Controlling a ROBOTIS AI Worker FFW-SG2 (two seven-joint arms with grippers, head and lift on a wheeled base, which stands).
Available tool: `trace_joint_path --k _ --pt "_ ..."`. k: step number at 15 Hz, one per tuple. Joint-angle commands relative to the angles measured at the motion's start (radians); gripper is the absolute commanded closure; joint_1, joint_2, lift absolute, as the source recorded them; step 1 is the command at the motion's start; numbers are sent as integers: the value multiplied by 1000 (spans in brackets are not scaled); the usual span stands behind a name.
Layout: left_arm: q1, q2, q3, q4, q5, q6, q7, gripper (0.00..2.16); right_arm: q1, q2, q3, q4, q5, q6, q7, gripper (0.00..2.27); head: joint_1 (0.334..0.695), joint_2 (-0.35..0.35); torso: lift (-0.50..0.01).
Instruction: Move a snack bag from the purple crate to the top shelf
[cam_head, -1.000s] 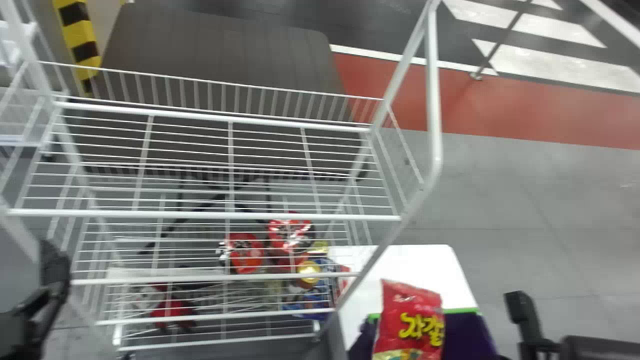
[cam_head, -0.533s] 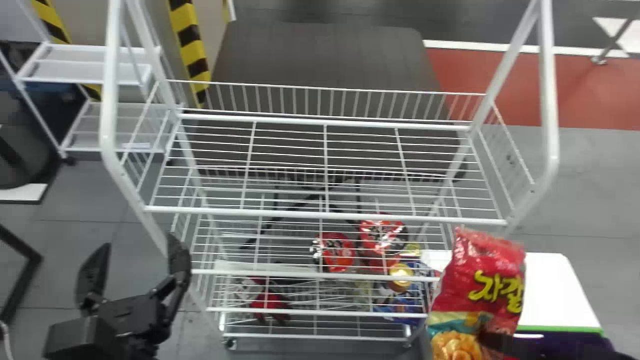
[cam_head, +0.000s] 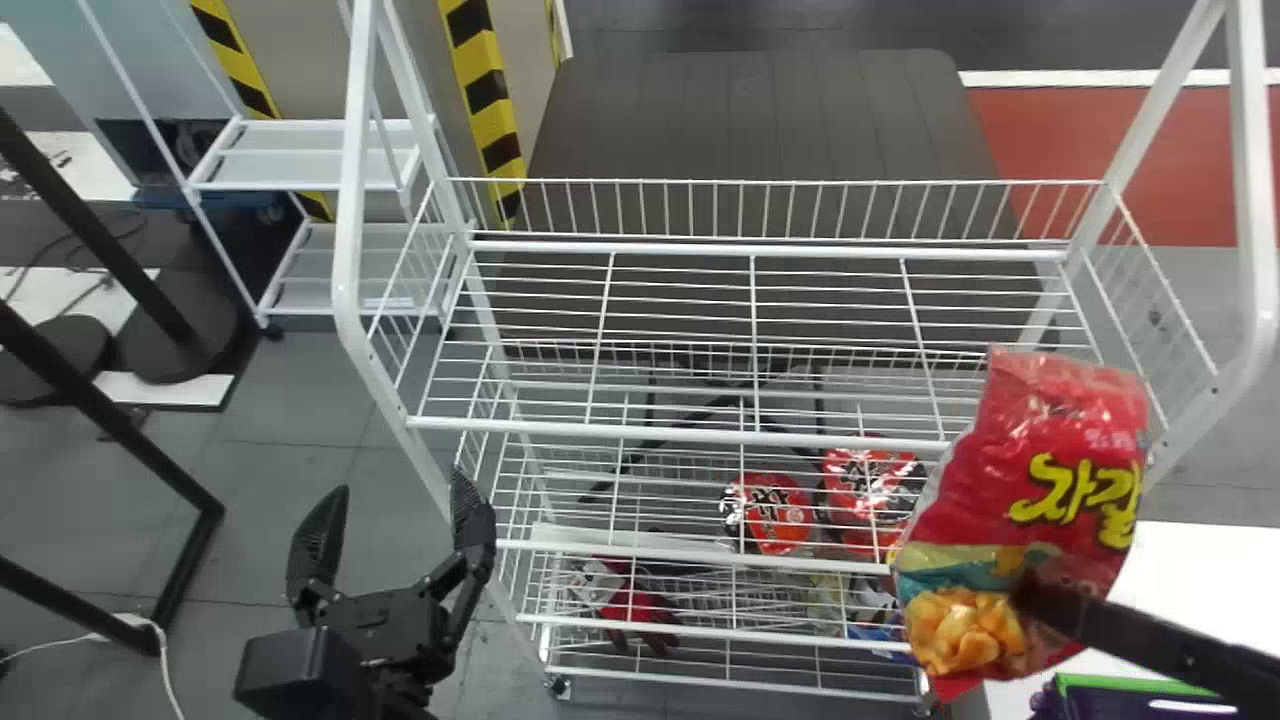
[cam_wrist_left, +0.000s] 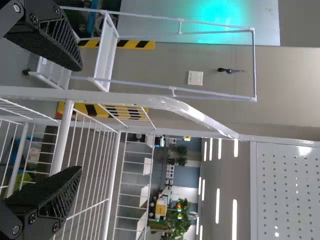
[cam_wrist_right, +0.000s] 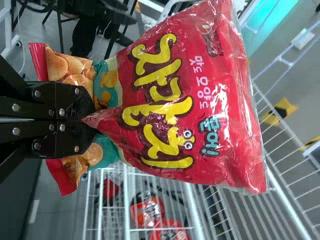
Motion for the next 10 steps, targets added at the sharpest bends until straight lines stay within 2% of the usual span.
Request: trace_joint_path --k 1,3,7,10 --pt "1 0 -3 -2 -3 0 1 117 -60 3 8 -3 -27 5 -35 2000 695 102 1" --pt "1 0 -3 -3 -3 0 1 117 -75 3 40 -8 -58 5 -118 2000 695 98 1" --pt "2 -2 -3 -3 -7 0 1 117 -108 3 172 5 -70 -255 -287 1997 695 109 1" --pt "5 -2 -1 -3 -8 0 4 117 -166 3 240 26 -46 -384 -342 1997 695 131 1"
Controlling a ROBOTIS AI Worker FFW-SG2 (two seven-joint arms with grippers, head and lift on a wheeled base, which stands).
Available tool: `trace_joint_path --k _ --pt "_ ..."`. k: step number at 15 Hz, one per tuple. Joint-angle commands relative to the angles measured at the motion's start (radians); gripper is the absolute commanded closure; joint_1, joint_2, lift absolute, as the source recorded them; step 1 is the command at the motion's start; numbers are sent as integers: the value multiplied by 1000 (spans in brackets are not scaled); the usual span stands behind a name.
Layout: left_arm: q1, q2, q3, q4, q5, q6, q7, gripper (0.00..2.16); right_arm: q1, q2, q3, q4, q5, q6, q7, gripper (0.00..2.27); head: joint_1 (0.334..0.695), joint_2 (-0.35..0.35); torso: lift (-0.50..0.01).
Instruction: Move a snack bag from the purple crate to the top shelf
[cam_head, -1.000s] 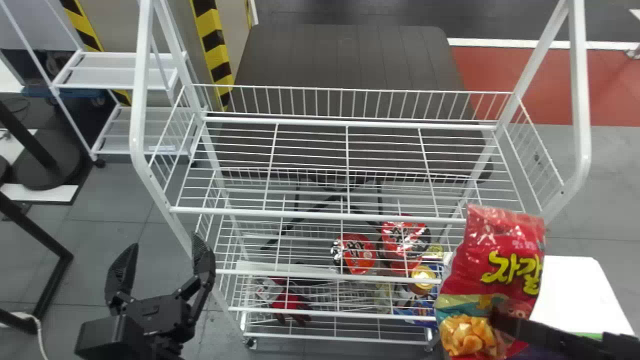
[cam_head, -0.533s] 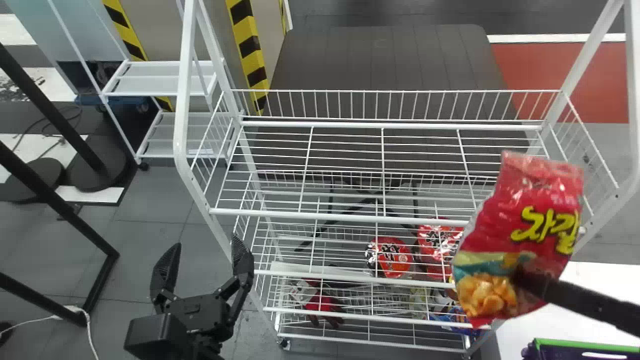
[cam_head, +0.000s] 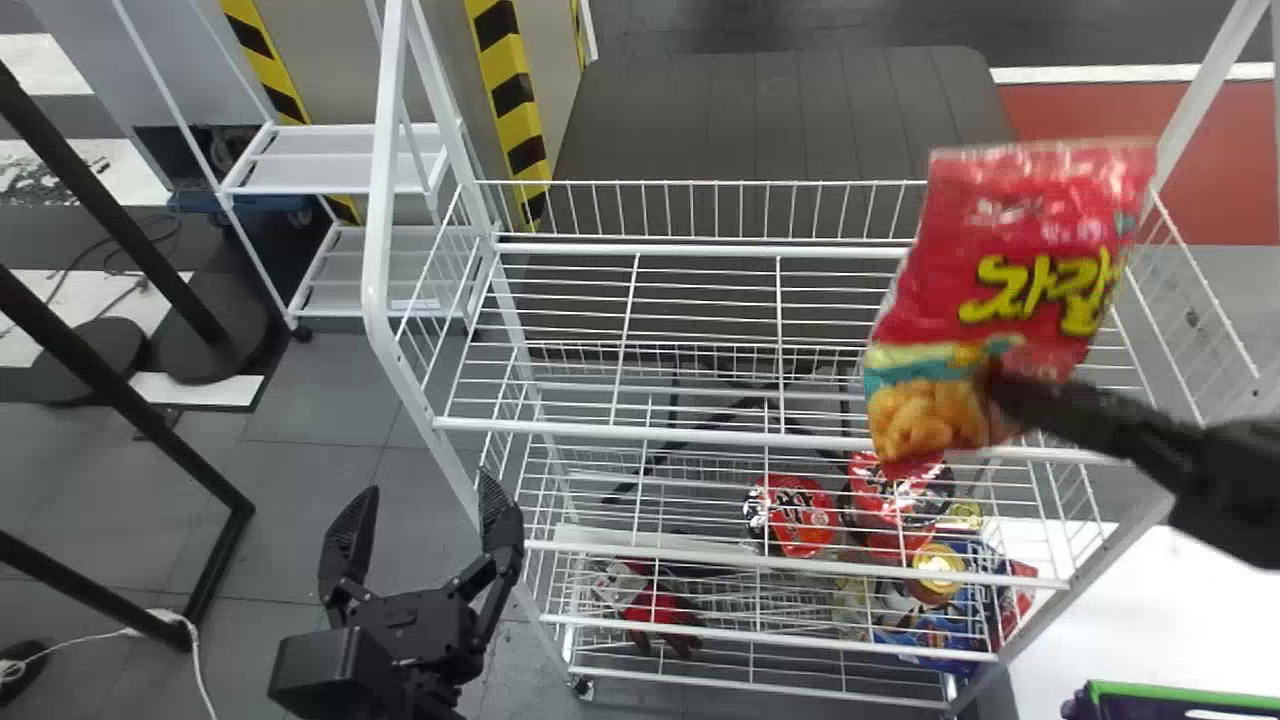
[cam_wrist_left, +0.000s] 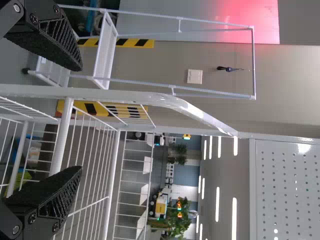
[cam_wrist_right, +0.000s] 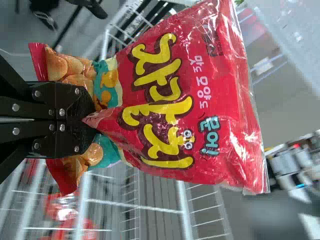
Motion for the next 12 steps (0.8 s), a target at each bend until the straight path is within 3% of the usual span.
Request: trace_joint_path --k 1,5,9,12 --pt "3 0 1 0 -1 -3 1 117 -43 2 58 52 17 -147 -37 1997 695 135 1" --pt "3 -3 -2 2 -4 -6 1 117 -92 2 185 263 67 -556 -174 1990 695 131 1" --pt "6 -3 0 3 -6 -12 4 117 -182 2 266 432 61 -565 -240 1963 695 147 1" --pt "7 -3 0 3 -7 -21 4 117 -257 2 311 562 3 -617 -240 1963 695 185 1"
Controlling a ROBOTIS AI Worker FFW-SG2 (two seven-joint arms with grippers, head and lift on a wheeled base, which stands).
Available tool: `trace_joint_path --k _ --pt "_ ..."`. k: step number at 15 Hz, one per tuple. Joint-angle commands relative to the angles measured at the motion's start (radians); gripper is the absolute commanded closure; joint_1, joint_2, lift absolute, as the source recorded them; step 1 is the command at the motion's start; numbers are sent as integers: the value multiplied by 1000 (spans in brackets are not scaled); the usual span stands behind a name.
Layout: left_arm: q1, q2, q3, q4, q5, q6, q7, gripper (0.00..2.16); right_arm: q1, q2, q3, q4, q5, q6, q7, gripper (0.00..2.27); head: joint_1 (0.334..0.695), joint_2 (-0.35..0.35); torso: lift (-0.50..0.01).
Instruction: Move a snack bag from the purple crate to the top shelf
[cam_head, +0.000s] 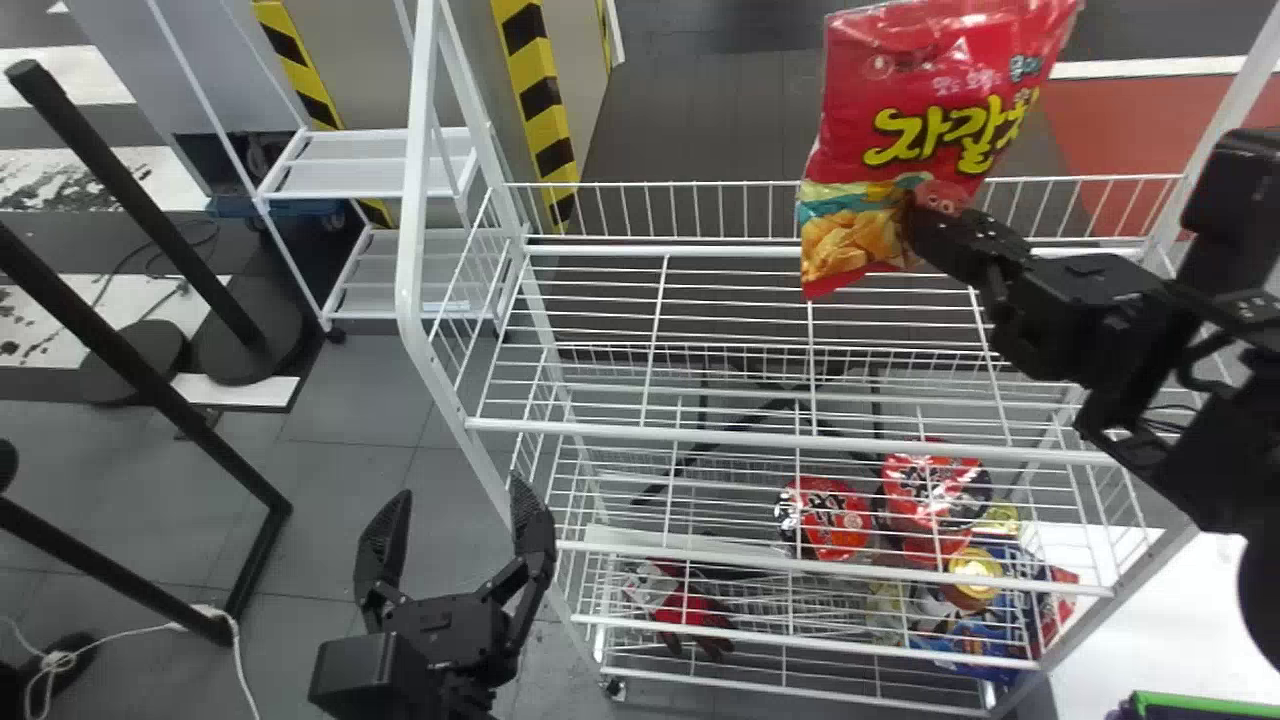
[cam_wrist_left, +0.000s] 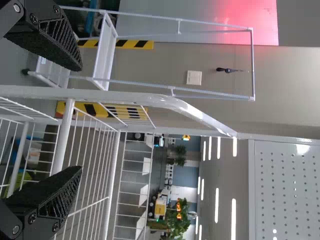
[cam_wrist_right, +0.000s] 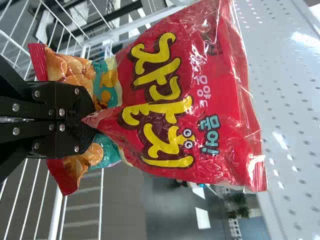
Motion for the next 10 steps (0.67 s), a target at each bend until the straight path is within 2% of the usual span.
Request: trace_joint_path --k 1,5,10 --pt "2 0 0 0 0 -8 0 117 -58 2 38 99 -31 -40 0 1963 695 195 1" --pt "5 0 3 6 -2 -35 0 117 -150 2 93 269 -52 -101 -46 1949 695 224 1" --pt "6 0 3 5 -2 -45 0 117 -247 2 193 518 -59 -368 -98 1902 695 244 1"
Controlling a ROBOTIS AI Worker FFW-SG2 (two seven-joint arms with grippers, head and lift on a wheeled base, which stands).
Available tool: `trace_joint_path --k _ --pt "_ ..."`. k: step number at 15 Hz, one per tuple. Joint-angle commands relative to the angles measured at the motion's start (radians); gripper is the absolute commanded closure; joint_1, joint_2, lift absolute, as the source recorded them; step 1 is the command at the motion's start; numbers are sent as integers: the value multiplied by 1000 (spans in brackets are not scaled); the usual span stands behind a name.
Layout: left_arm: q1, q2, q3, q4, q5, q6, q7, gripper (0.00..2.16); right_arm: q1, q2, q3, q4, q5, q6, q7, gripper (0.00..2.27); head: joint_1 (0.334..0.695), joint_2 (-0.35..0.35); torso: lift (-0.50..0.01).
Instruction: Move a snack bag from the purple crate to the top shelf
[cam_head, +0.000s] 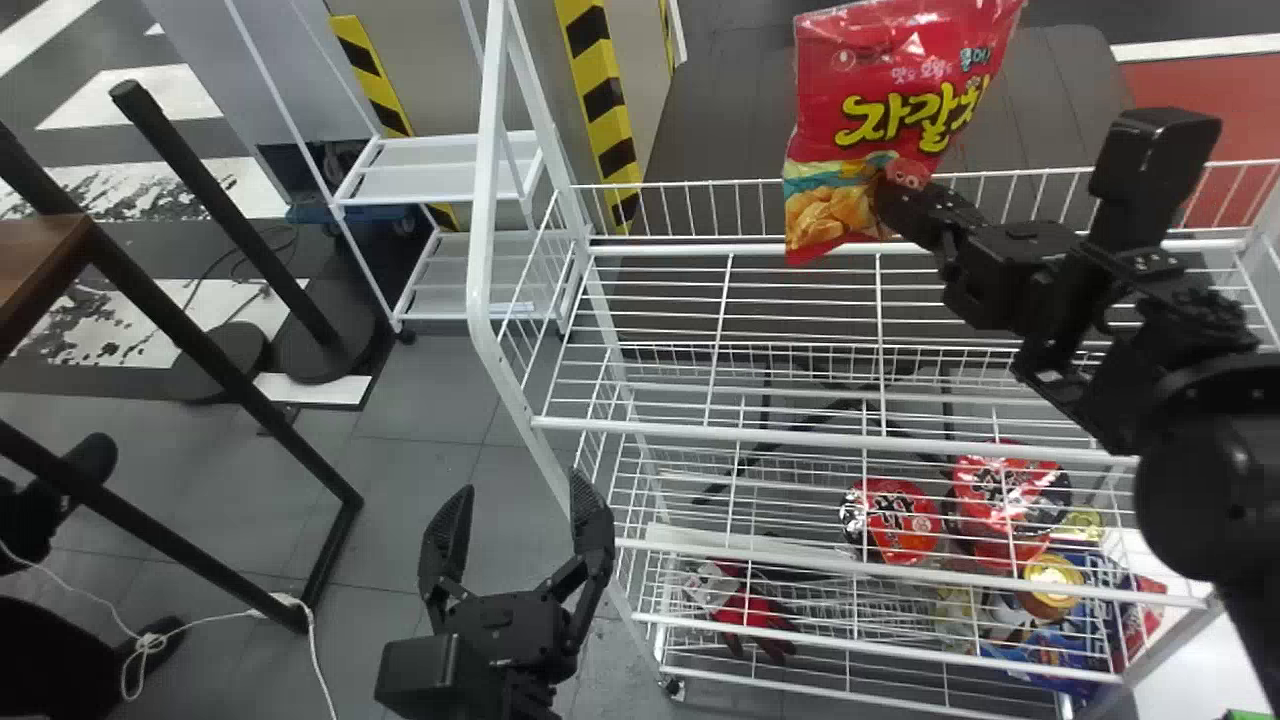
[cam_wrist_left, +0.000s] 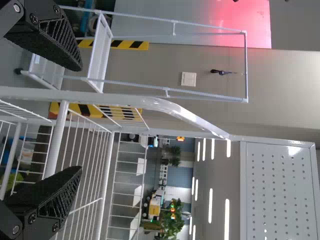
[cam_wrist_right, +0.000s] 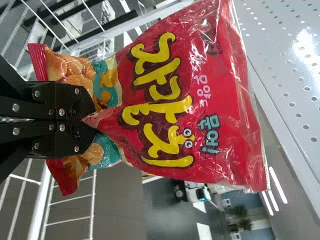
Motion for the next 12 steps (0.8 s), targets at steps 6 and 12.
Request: trace_joint_path --k 6,12 --pt "0 0 4 4 0 -11 0 117 -101 2 70 329 9 -285 -23 1902 695 265 1" --pt "0 0 4 3 -3 -11 0 117 -129 2 76 436 -72 -340 17 1902 695 248 1"
